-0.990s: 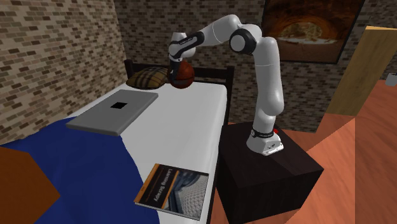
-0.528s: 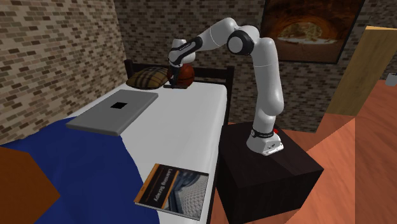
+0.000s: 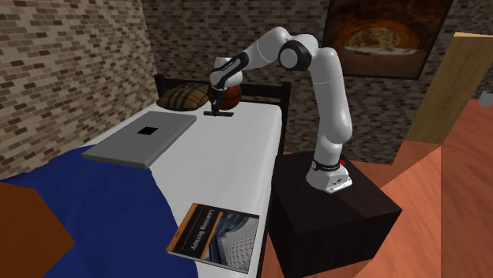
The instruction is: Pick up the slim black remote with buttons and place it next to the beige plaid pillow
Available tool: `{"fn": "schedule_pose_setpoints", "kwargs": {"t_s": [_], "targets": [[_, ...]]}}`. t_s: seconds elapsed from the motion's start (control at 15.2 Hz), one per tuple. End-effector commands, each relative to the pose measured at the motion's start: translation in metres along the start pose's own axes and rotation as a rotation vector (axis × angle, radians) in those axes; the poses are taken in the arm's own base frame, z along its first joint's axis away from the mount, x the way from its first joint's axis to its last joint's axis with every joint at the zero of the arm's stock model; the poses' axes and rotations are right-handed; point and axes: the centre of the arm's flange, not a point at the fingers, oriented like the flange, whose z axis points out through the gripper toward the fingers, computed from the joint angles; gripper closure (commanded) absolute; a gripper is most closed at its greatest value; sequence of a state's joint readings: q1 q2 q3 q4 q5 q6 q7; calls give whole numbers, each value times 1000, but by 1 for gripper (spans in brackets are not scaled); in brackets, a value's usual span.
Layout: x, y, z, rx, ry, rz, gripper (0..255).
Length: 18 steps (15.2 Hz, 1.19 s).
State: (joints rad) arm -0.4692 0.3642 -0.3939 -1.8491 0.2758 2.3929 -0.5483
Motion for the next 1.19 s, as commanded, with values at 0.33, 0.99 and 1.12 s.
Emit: {"fn": "schedule_pose_setpoints", "kwargs": {"t_s": [0.33, 0.99, 1.12], "targets": [[-9, -1, 40, 0, 0, 0, 255], [-9, -1, 40, 0, 0, 0, 0], [-9, -1, 40, 0, 0, 0, 0]]}}
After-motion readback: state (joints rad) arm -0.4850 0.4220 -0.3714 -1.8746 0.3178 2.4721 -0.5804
